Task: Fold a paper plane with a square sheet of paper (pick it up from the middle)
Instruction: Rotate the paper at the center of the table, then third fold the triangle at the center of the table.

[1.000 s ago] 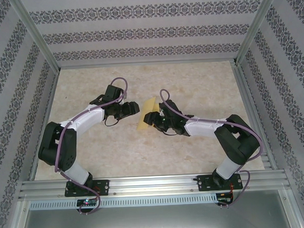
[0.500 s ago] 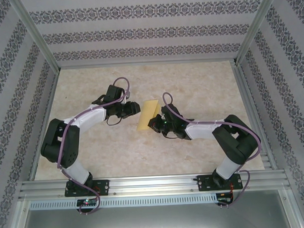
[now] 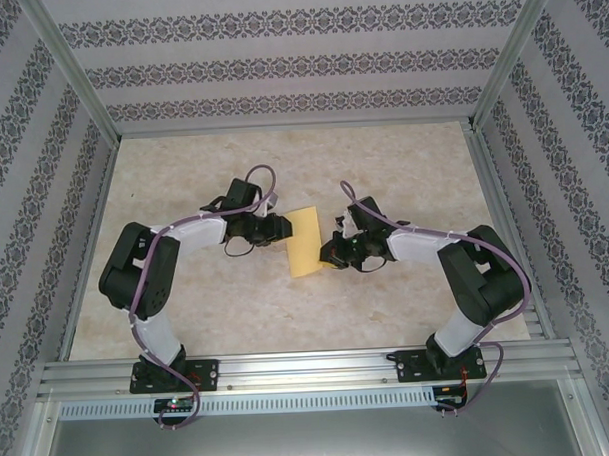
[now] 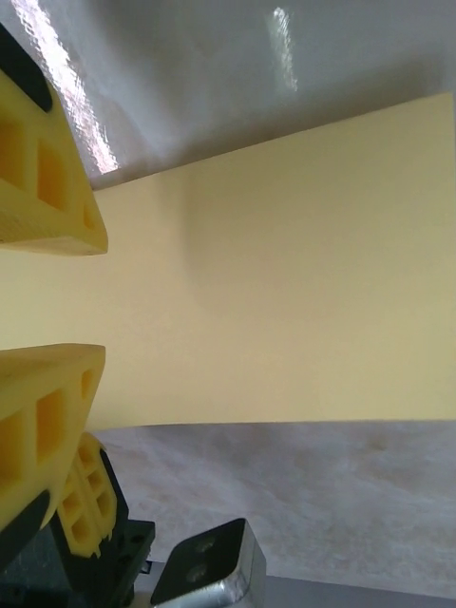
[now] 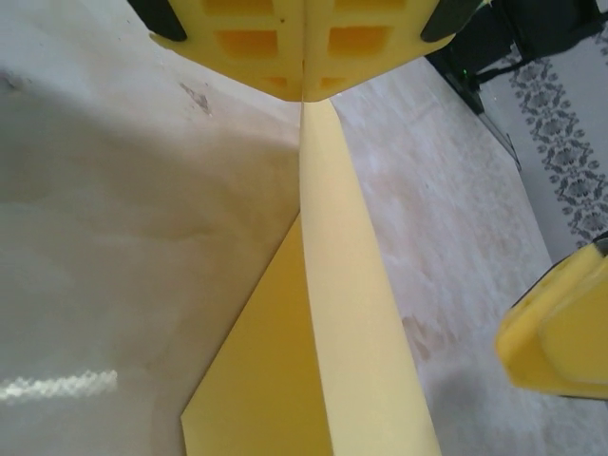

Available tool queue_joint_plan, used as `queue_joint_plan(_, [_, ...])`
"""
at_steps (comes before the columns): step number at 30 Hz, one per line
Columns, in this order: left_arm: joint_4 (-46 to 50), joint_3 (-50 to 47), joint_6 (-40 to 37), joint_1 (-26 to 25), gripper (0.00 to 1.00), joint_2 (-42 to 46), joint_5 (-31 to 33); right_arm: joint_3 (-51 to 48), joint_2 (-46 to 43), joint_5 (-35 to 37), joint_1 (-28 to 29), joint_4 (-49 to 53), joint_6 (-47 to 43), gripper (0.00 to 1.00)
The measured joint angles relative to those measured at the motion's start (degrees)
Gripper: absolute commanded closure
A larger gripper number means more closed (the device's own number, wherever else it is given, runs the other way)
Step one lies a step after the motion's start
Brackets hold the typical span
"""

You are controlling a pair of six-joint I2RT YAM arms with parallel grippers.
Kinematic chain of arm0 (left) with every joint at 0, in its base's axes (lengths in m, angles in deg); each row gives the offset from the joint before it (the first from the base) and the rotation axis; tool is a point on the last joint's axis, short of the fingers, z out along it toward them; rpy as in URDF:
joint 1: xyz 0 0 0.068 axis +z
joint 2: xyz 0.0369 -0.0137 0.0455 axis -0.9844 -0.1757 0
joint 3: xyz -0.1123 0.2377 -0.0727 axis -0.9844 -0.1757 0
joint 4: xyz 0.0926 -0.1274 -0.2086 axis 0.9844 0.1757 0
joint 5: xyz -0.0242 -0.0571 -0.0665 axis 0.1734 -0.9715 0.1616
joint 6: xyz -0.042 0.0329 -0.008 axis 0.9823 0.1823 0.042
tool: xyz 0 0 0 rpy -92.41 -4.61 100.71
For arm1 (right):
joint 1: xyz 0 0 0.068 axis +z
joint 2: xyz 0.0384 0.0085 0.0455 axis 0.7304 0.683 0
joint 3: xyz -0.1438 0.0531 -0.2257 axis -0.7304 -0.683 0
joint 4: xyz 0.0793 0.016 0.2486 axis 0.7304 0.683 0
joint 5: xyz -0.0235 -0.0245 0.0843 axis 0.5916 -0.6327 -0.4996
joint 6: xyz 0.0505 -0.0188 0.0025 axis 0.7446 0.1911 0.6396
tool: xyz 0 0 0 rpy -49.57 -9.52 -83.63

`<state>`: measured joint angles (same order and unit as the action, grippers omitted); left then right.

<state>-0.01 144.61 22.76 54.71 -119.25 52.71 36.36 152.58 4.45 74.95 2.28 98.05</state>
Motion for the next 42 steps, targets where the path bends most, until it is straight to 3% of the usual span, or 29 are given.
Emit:
queue_joint_plan(3, [-0.31, 0.42, -0.17, -0.55, 0.73, -1.7, -0.79, 0.5, 0.0, -1.27, -1.2, 1.77, -2.08, 0.98])
queue_joint_plan(10, [-0.52, 2.64, -0.22, -1.64, 0.77, -5.2, -0.81, 1.2, -0.11, -1.64, -1.84, 1.6, -2.25, 0.76])
queue_joint_plan(20, [-0.52, 2.64, -0.22, -1.64, 0.79, -7.56, -0.02, -1.77, -1.46, -1.57, -1.25, -2.4, 1.81, 0.71])
queue_joint_plan(25, [-0.52, 2.64, -0.22, -1.64, 0.79, -7.87, 0.61, -2.84, -1.46, -1.33, 0.04, -2.86, 2.64, 0.75])
queue_joint_plan(35, [-0.42, 2.91, -0.22, -1.64, 0.8, -8.11, 0.85, -3.65, -1.57, 1.14, 0.39, -5.46, 6.1, 0.96])
queue_joint_plan(42, [0.02, 3.74, -0.37, -1.64, 0.79, -7.98, 0.9, -1.57, -1.31, 3.17, 1.64, -5.07, 7.23, 0.97])
